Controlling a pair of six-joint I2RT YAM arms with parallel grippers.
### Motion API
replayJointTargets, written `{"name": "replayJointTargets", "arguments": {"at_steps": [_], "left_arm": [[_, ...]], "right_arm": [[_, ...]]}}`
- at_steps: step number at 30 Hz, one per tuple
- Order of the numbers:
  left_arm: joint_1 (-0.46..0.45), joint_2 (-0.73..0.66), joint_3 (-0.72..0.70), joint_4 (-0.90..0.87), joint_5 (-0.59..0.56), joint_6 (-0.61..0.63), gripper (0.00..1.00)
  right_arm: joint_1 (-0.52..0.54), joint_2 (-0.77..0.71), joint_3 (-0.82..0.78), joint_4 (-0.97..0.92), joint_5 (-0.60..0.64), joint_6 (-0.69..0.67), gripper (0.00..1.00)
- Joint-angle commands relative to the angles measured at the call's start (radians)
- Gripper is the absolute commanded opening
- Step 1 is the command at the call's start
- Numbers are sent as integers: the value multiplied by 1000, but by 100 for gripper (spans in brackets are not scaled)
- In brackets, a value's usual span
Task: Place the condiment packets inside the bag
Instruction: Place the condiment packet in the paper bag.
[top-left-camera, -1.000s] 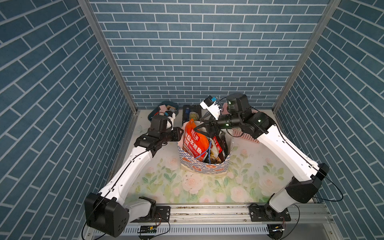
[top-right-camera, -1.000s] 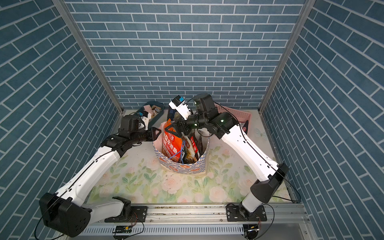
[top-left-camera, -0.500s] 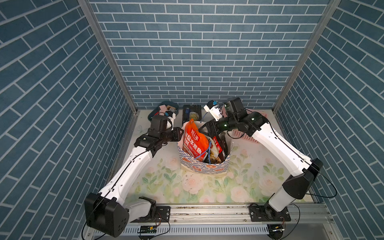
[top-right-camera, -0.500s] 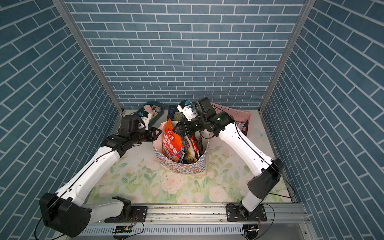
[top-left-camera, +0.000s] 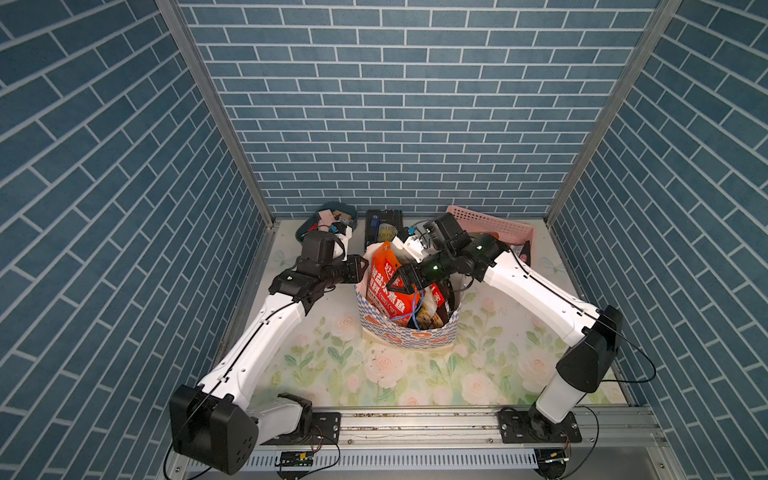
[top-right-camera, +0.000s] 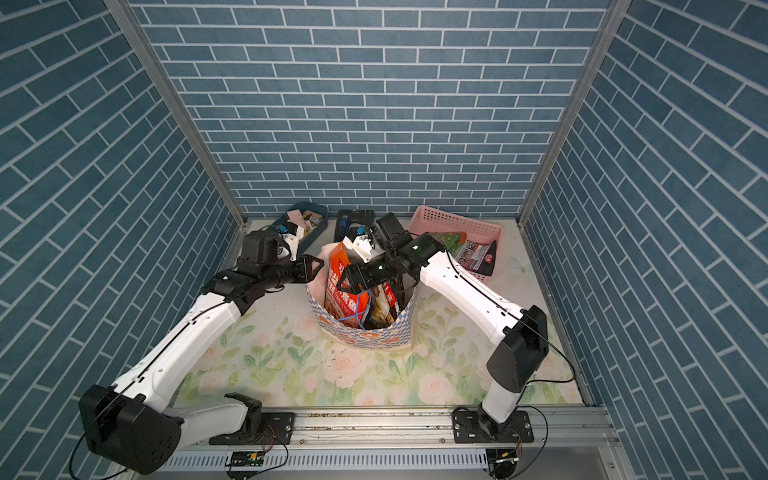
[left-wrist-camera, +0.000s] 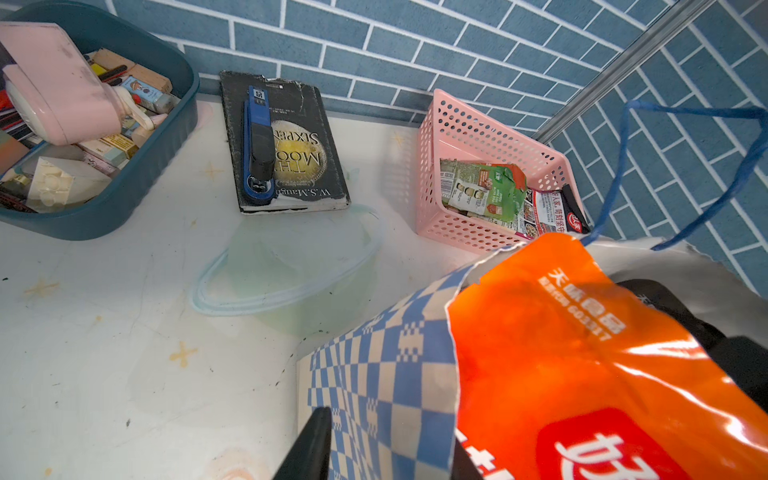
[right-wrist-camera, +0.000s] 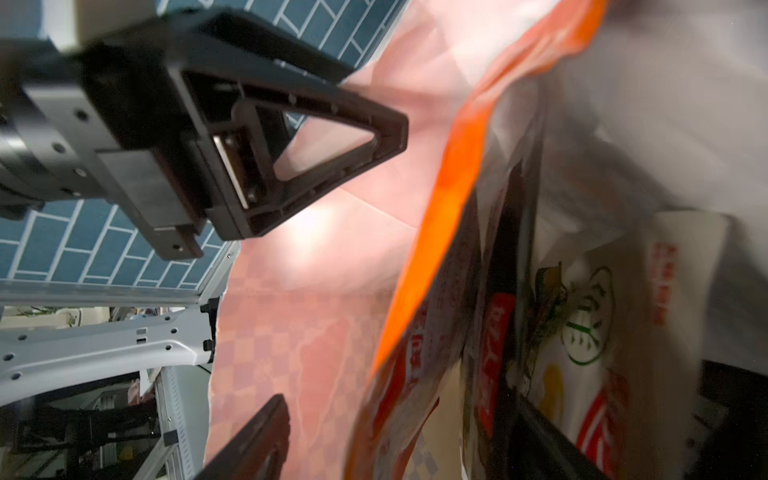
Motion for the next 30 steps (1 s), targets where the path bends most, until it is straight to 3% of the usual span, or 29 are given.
{"name": "replayJointTargets", "arguments": {"at_steps": [1, 5, 9, 20, 24, 27, 30], "left_arm": [[-2, 1, -15, 12, 8, 6, 40], [-2, -1, -17, 16, 16, 5, 40], [-2, -1, -17, 13, 26, 5, 40], [-2, -27, -43, 25, 38, 3, 40], [-2, -38, -59, 26, 37, 6, 40], [-2, -41, -66, 28, 33, 7, 40], [-2, -41, -62, 24, 31, 7, 43]], "right_arm": [[16, 2, -14, 34, -9, 54, 71], [37, 7, 4, 51, 42, 117, 43], [93, 31, 56, 41, 187, 239, 0], [312, 36, 155, 152, 753, 431, 0], [327, 37, 98, 196, 790, 448, 0], [324, 68, 72, 207, 726, 439, 0], [324, 95, 108, 183, 675, 401, 42]]}}
